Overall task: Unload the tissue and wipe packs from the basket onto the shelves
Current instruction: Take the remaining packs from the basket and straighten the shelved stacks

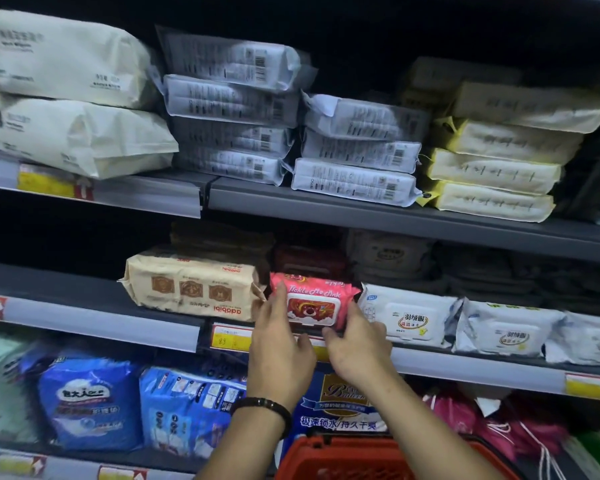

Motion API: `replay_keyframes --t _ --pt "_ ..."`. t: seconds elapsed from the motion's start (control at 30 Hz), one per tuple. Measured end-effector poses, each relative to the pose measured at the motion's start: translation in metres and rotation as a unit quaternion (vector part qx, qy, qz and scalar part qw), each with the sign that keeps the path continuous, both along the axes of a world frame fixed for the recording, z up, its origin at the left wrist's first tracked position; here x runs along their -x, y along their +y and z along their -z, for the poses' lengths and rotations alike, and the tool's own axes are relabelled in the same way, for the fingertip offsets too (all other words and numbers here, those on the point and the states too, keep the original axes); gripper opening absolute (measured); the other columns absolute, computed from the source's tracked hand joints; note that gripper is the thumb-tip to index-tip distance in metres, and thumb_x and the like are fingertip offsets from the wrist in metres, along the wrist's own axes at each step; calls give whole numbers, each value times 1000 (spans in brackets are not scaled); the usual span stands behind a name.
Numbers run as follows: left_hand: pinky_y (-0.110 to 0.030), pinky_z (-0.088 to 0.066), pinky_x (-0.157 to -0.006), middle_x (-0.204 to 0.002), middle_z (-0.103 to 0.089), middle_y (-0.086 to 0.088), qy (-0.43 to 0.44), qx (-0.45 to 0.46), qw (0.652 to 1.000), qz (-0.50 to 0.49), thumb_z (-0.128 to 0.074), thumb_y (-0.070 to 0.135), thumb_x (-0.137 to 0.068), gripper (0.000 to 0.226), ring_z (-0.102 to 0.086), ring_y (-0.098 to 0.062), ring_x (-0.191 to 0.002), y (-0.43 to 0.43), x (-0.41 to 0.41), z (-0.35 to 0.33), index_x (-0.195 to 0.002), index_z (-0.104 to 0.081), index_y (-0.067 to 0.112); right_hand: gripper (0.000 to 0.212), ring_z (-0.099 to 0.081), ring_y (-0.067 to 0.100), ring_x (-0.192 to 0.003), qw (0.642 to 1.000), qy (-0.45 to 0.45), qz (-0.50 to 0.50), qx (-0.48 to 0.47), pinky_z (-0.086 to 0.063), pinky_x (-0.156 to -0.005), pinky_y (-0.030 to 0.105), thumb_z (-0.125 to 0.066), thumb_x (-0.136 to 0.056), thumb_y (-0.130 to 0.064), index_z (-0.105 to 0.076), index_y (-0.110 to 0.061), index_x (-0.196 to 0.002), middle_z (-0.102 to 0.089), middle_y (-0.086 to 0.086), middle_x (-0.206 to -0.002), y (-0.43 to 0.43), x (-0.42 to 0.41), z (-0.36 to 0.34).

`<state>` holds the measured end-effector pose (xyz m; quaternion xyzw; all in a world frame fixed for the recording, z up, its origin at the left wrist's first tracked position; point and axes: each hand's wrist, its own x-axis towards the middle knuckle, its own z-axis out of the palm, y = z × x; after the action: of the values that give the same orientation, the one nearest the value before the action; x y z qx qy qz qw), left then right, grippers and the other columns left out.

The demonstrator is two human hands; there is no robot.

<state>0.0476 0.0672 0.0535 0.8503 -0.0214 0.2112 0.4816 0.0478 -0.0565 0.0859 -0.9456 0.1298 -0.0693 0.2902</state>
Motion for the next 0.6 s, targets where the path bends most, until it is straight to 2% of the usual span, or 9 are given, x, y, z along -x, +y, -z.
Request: replay_keyframes --t 0.1,0.2,0.27,0.3,0.37,0.4,0.47,0.5,0.6 --pt "-44 -31 -127 -170 -32 -2 27 -50 998 -3 -67 11 -88 98 -22 -26 -159 -5 3 3 -168 -13 27 63 -42 44 -133 996 83 -5 -27 -36 -114 44 -64 -95 -39 -33 -45 -149 -44 9 -123 1 7 -10" --pt "-59 -27 -124 -174 -22 5 69 -103 992 -17 -70 24 -91 99 -13 -29 -161 -3 8 -5 -168 -7 30 72 -41 47 -134 992 116 0 -46 -38 -113 44 -65 -90 -47 -28 -50 -152 -41 16 -140 -1 9 -15" --pt "-62 -35 -119 -171 -28 5 78 -97 992 -2 -71 25 -91 97 -21 -27 -160 0 9 -9 -167 -12 31 63 -49 44 -131 993 96 6 -65 -44 -113 46 -65 -84 -52 -40 -47 -142 -52 12 -137 -1 11 -15" --pt "-58 -41 -116 -165 -39 4 63 -76 995 4 -72 22 -90 92 -30 -26 -156 2 9 -10 -165 -21 32 58 -54 40 -127 994 81 9 -68 -47 -111 49 -64 -80 -52 -47 -43 -135 -60 6 -131 -1 12 -14" --pt "-45 -53 -107 -138 -63 5 30 -9 1000 1 -71 14 -86 72 -59 -21 -133 8 8 -11 -151 -47 35 55 -61 33 -119 997 18 18 -69 -52 -104 50 -63 -75 -48 -52 -36 -128 -69 -3 -120 2 13 -7" --pt "-39 -56 -102 -126 -68 9 24 22 999 -5 -71 11 -85 61 -67 -16 -119 11 10 -15 -139 -56 35 58 -62 30 -118 997 -23 24 -66 -53 -102 50 -65 -75 -46 -51 -33 -130 -68 -3 -119 5 15 -3" --pt "-32 -58 -92 -107 -73 13 29 60 997 -28 -70 11 -86 39 -71 -11 -101 22 12 -20 -118 -65 34 57 -60 26 -118 993 -94 34 -64 -53 -101 47 -72 -82 -39 -50 -25 -132 -61 0 -123 16 25 -3" --pt "-30 -57 -87 -101 -72 13 34 75 996 -44 -71 13 -87 30 -71 -11 -96 29 13 -23 -109 -66 33 49 -60 24 -114 991 -106 31 -71 -53 -100 45 -73 -86 -35 -51 -23 -128 -60 0 -122 23 29 -5" --pt "-36 -55 -87 -102 -70 5 54 138 983 -105 -76 22 -87 24 -68 -18 -97 56 10 -24 -105 -62 30 22 -66 14 -90 991 -78 -50 -95 -56 -83 35 -70 -94 -34 -63 -26 -113 -69 -6 -101 46 27 -4"
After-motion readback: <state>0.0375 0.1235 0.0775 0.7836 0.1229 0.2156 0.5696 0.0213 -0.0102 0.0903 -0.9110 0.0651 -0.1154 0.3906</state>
